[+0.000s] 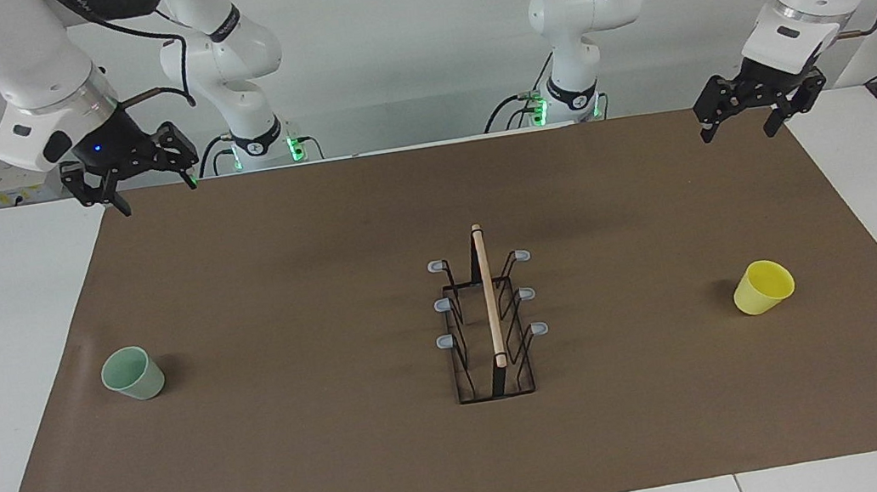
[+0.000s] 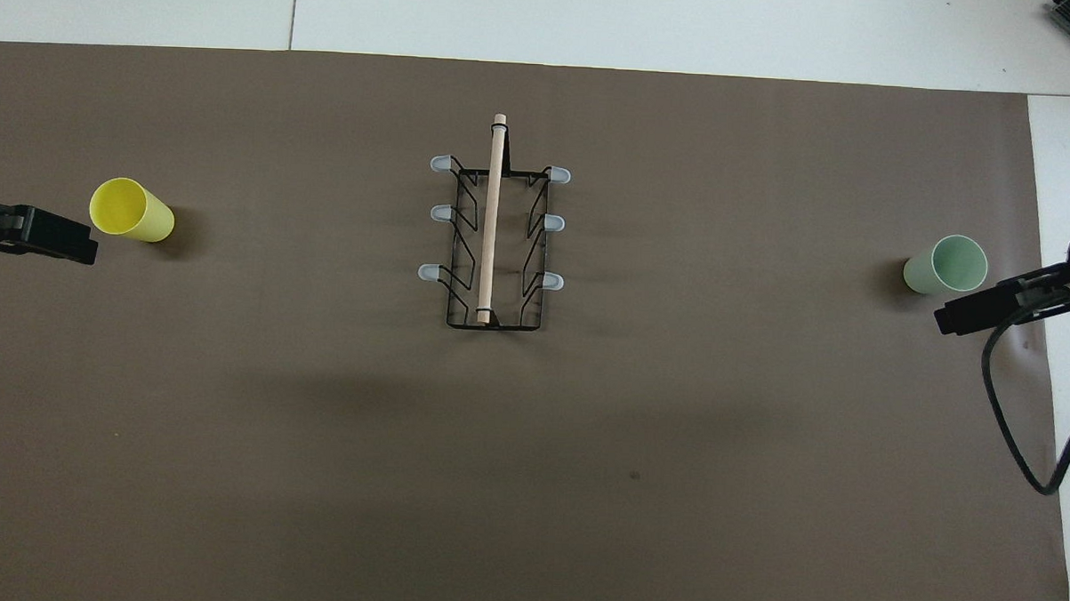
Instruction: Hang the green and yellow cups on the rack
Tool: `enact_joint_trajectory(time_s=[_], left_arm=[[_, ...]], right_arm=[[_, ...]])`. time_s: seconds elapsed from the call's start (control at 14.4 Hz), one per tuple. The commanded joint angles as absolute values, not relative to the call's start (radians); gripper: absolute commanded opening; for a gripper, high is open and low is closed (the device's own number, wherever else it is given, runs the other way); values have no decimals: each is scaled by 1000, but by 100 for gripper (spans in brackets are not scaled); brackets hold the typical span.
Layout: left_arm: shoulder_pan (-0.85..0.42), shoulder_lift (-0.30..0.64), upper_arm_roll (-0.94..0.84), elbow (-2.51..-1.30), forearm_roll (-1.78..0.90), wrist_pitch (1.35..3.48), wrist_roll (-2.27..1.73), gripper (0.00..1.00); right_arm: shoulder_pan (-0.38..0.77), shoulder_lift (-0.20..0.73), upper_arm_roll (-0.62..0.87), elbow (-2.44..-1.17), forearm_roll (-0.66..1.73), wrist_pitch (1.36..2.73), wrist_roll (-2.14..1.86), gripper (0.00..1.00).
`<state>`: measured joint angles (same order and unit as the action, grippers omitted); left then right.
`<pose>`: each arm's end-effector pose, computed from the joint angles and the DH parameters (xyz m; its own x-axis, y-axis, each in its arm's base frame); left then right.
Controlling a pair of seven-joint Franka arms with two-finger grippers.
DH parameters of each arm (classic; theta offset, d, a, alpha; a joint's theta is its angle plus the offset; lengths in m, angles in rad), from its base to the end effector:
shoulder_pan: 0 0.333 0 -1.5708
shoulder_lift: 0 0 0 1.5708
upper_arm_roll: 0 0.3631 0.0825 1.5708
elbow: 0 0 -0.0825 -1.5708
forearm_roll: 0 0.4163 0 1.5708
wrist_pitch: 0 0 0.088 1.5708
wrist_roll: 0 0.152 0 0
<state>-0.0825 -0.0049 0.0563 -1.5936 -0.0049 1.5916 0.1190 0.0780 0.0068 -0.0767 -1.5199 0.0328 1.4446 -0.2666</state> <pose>0.5867 -0.0160 0.6198 0.9895 -0.1446 0.0035 -0.1446 -0.9895 0.0048 0.5724 0.0062 0.6377 0.9607 0.2685 -0.0705 0.2652 -0.9627 -0.0527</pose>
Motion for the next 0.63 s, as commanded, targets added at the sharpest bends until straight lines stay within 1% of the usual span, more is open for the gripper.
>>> enact_joint_trajectory(time_s=[0.0,0.56], left_arm=[[-72,-38,55,-1632,-17,1603,129,100],[-75,-37,55,-1631,-17,1611,113,100]], right_arm=[[110,-2,-112,-1526,32,1440,-262,100],[120,-3,-121,-1528,32,1442,-264,100]])
